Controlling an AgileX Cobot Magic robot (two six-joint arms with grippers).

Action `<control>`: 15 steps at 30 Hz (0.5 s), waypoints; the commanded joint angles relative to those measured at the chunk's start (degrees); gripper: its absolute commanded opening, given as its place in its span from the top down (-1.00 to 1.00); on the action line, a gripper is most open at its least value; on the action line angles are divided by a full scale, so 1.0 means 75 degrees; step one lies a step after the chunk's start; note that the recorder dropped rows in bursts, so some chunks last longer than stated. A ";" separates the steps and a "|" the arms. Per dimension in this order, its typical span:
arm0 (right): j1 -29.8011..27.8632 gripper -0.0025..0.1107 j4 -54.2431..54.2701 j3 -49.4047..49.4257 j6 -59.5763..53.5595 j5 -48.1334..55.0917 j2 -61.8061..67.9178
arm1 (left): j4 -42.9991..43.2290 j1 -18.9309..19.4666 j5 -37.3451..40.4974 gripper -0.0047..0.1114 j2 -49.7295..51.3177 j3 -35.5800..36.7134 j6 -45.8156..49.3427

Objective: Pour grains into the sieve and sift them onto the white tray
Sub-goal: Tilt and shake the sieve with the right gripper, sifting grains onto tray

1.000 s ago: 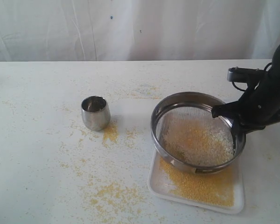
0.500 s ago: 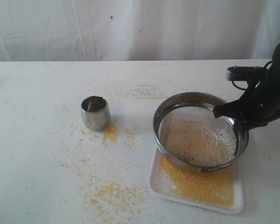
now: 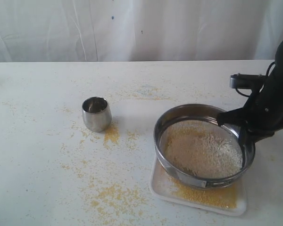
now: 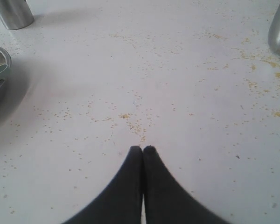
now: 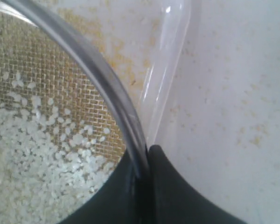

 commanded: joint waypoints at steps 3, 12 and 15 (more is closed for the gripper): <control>-0.0016 0.96 -0.0255 -0.0006 0.0034 -0.0750 -0.0090 | -0.0048 -0.0001 0.0020 0.92 -0.0033 0.0024 -0.0057; -0.0016 0.96 0.0209 -0.0114 0.0202 0.0133 -0.0158 | -0.0048 -0.0001 0.0020 0.92 -0.0033 0.0024 -0.0057; -0.0016 0.96 0.0169 0.0009 0.0202 0.1085 -0.0160 | -0.0048 -0.0001 0.0020 0.92 -0.0033 0.0024 -0.0057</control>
